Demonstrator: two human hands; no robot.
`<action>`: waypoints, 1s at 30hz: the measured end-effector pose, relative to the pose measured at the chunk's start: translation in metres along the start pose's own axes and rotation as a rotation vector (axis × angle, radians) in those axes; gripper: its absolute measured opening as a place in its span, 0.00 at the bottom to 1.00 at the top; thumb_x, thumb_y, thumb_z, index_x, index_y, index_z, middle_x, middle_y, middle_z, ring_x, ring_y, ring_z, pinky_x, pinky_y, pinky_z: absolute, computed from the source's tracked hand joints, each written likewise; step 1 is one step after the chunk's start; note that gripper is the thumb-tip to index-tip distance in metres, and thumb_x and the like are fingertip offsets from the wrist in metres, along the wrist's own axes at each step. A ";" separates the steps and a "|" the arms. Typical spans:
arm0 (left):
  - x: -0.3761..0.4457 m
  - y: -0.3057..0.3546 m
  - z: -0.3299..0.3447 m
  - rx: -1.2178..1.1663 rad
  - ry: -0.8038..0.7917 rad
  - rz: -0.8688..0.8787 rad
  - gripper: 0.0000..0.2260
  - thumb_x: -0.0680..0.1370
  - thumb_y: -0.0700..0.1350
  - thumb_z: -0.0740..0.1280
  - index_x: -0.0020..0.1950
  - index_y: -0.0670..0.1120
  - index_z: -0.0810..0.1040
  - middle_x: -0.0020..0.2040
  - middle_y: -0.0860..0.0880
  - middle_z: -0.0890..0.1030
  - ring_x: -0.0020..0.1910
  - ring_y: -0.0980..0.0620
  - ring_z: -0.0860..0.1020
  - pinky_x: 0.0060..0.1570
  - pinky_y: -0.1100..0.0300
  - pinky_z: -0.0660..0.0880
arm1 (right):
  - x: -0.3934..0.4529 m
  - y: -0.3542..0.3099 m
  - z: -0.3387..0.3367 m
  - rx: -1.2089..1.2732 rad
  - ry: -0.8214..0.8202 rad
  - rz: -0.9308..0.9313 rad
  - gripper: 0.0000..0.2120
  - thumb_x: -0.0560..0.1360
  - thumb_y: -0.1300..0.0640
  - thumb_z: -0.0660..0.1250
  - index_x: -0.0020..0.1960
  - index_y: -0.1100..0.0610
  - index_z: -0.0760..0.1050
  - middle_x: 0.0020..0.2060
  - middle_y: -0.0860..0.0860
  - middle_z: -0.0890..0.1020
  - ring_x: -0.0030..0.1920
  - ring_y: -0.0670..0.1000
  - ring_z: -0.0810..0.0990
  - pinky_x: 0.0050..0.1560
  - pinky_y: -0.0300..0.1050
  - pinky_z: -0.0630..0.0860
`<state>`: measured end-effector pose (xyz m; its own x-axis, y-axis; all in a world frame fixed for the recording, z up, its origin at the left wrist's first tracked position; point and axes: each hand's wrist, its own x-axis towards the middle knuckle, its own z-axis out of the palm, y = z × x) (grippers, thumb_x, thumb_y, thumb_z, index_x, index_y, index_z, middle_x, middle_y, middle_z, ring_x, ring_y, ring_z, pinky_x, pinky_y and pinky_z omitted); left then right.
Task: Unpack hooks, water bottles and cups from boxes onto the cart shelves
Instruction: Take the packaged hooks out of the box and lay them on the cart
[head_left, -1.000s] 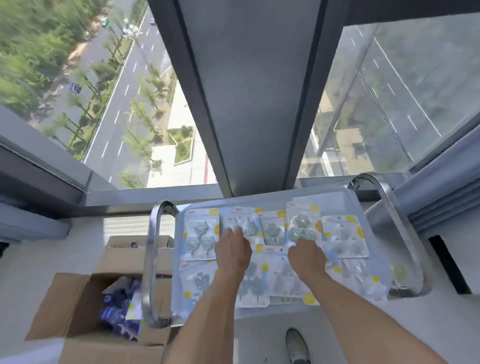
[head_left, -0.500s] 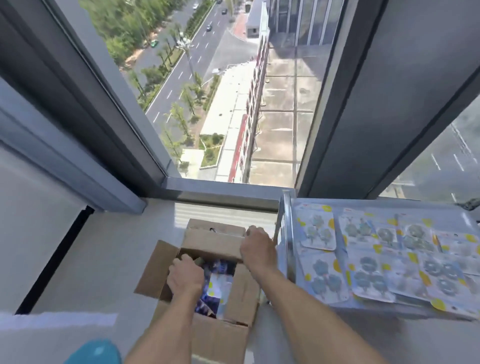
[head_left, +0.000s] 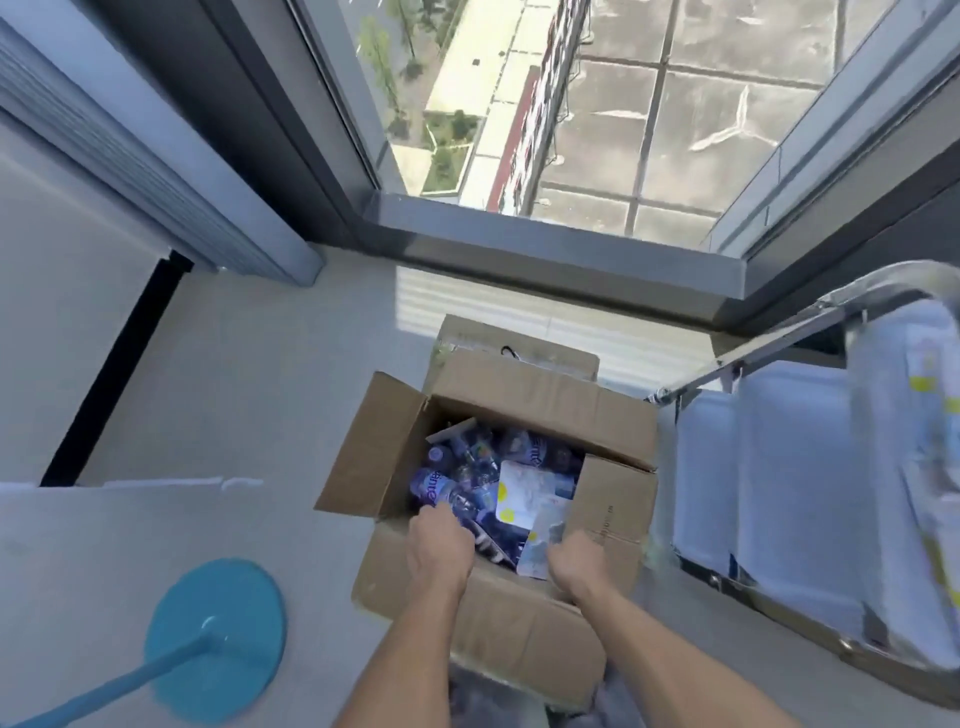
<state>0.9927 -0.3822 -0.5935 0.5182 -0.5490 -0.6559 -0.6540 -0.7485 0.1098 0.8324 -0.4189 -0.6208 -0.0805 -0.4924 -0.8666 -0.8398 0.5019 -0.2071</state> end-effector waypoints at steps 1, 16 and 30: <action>0.023 -0.006 0.021 0.022 -0.016 0.037 0.11 0.77 0.39 0.60 0.57 0.42 0.77 0.57 0.42 0.78 0.56 0.42 0.76 0.52 0.51 0.74 | 0.023 0.002 0.022 0.011 -0.026 0.032 0.18 0.82 0.56 0.56 0.66 0.64 0.73 0.62 0.62 0.78 0.63 0.61 0.76 0.56 0.45 0.72; 0.232 0.013 0.227 0.494 -0.141 1.010 0.24 0.73 0.32 0.61 0.70 0.41 0.67 0.71 0.42 0.67 0.67 0.42 0.66 0.60 0.51 0.70 | 0.222 0.040 0.205 0.372 0.329 0.518 0.33 0.76 0.60 0.67 0.75 0.66 0.56 0.69 0.67 0.69 0.68 0.65 0.70 0.64 0.52 0.68; 0.258 -0.012 0.215 0.663 -0.017 0.896 0.08 0.80 0.43 0.59 0.55 0.44 0.76 0.55 0.44 0.76 0.57 0.43 0.71 0.51 0.52 0.64 | 0.220 0.054 0.200 0.287 0.378 0.436 0.06 0.80 0.59 0.59 0.53 0.56 0.74 0.48 0.53 0.80 0.52 0.52 0.76 0.48 0.39 0.67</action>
<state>1.0159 -0.4347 -0.9245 -0.2928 -0.7820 -0.5503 -0.9552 0.2651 0.1316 0.8772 -0.3576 -0.9131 -0.6099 -0.3904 -0.6897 -0.5145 0.8569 -0.0301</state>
